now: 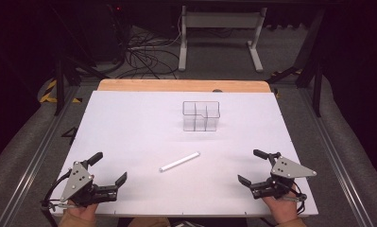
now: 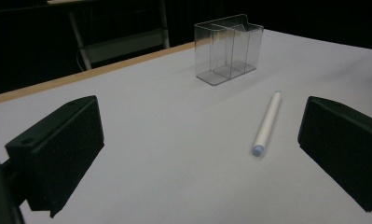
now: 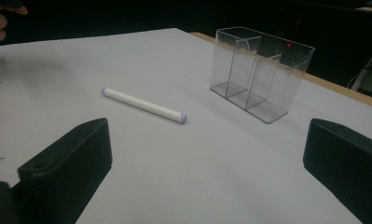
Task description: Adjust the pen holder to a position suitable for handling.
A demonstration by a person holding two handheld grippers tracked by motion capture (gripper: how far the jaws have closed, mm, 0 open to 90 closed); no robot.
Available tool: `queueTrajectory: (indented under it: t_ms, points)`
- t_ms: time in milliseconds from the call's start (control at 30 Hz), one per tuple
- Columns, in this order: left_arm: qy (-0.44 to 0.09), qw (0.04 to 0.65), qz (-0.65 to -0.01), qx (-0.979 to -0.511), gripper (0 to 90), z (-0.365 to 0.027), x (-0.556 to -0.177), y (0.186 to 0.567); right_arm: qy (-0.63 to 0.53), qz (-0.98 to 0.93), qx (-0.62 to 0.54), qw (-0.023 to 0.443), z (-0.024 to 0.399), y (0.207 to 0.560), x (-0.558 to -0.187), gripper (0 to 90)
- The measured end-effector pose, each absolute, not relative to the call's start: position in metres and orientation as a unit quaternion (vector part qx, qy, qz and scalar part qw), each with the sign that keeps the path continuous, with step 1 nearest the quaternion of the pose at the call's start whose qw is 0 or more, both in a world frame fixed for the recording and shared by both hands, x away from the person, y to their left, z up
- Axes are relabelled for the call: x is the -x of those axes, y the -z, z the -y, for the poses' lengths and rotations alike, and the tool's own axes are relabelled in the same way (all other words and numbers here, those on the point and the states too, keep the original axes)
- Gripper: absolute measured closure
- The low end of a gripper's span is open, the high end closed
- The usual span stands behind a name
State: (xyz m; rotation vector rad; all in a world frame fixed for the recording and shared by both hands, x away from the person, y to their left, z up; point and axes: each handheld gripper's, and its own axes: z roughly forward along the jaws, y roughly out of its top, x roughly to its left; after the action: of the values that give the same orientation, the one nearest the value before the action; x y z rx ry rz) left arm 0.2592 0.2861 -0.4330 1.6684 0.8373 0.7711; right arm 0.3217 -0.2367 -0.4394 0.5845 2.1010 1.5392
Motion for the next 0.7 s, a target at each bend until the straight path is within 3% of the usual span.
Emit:
queueTrajectory:
  t_ms: [700]
  points:
    - [-0.326,0.531,-0.358,-0.696,1.1,-0.2865,-0.2579,0.4334,-0.552,-0.772,-0.21,0.234,0.2332,0.4337,-0.3222,5.0]
